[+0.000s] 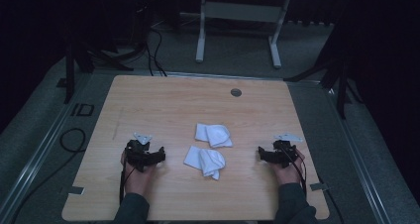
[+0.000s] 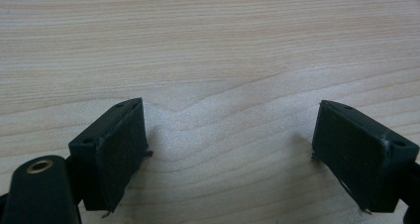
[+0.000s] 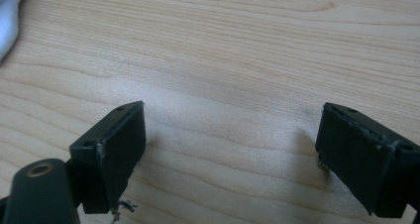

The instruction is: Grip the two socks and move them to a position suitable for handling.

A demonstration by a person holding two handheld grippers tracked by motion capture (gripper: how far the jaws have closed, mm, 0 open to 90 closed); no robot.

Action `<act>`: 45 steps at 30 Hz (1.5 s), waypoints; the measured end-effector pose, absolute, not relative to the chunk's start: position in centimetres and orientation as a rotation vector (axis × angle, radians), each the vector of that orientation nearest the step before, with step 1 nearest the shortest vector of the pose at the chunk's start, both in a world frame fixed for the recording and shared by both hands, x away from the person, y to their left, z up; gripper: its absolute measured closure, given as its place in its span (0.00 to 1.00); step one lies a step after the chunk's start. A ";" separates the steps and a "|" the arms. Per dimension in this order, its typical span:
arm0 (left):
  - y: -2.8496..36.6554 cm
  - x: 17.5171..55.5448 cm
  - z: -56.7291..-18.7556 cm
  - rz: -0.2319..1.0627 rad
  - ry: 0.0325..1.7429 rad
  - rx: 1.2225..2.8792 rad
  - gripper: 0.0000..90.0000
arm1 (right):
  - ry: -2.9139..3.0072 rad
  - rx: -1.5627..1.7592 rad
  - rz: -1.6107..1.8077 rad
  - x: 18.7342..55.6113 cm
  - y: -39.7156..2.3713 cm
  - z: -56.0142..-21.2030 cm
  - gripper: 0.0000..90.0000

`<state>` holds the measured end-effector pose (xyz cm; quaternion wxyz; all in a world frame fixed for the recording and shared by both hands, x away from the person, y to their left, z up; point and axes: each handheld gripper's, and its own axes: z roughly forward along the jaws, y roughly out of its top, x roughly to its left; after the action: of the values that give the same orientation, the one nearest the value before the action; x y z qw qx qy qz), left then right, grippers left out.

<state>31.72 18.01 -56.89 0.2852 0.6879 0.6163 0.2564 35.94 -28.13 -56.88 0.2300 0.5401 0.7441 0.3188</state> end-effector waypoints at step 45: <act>17.9 31.8 -56.9 0.687 1.655 1.833 0.15 | 2.325 1.089 0.869 32.0 -23.6 -54.4 0.97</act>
<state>31.82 17.94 -56.89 0.2848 0.6854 0.6189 0.2570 32.03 -23.57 -54.38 0.2139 0.3925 0.8380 0.3131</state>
